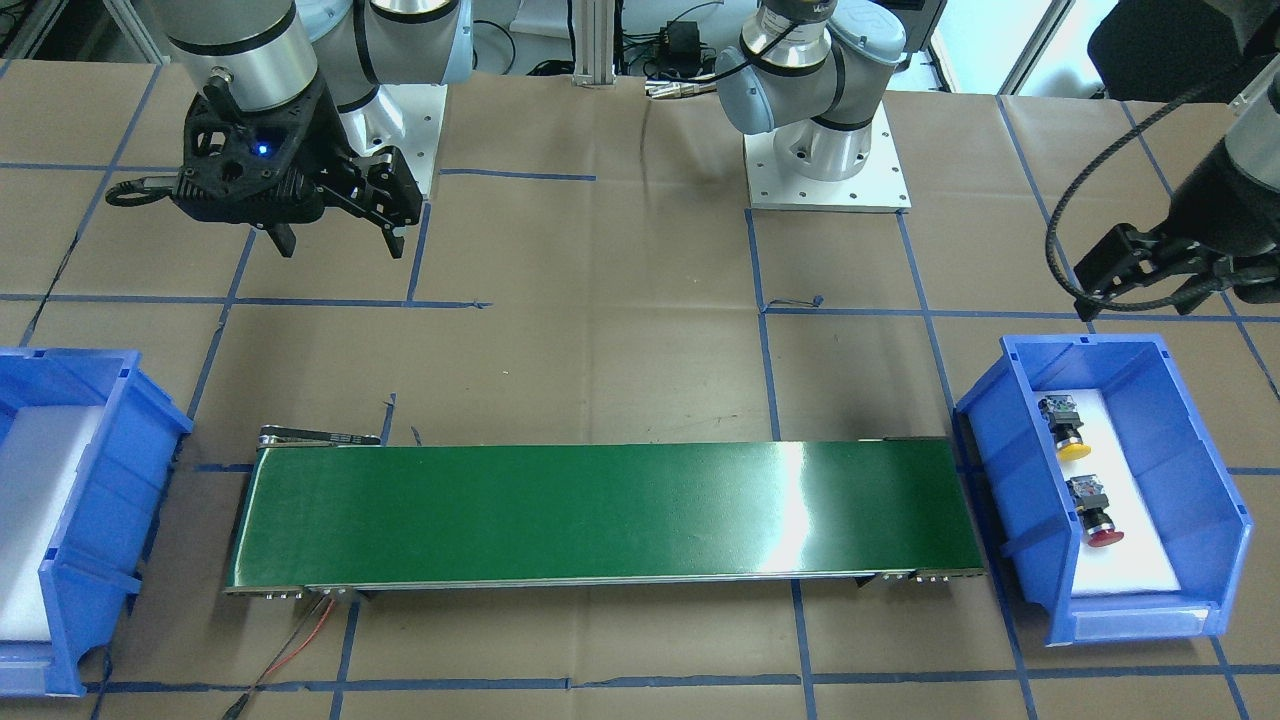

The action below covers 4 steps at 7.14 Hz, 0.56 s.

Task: Transport two buttons from left to right
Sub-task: 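Move the left gripper over the blue bin holding the two buttons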

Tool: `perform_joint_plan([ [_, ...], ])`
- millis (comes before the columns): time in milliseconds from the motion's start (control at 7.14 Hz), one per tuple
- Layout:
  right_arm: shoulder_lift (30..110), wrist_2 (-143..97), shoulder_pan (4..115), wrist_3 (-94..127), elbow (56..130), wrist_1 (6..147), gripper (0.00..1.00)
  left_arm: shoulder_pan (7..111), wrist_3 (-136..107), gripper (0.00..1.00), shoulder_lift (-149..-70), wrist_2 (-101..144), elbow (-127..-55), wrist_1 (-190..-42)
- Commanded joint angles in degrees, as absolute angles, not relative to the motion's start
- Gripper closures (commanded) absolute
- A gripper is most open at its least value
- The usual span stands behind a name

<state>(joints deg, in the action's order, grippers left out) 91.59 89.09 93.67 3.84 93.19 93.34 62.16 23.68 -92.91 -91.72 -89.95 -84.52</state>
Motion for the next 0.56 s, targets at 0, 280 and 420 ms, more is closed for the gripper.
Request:
perform_joint_plan([
  [0, 91.67, 89.12, 93.60, 3.78, 93.25, 93.34, 0.00, 54.78, 32.13, 0.00, -94.56, -91.49, -90.00, -83.85],
  [280, 91.67, 89.21, 93.60, 3.87, 93.16, 93.34, 0.00, 53.88, 35.93, 0.00, -97.37, -90.10, -90.00, -80.88],
  [420, 91.67, 89.21, 93.60, 3.87, 93.25, 93.34, 0.00, 53.96, 37.95, 0.00, -98.69, -89.65, -90.09, -80.34],
])
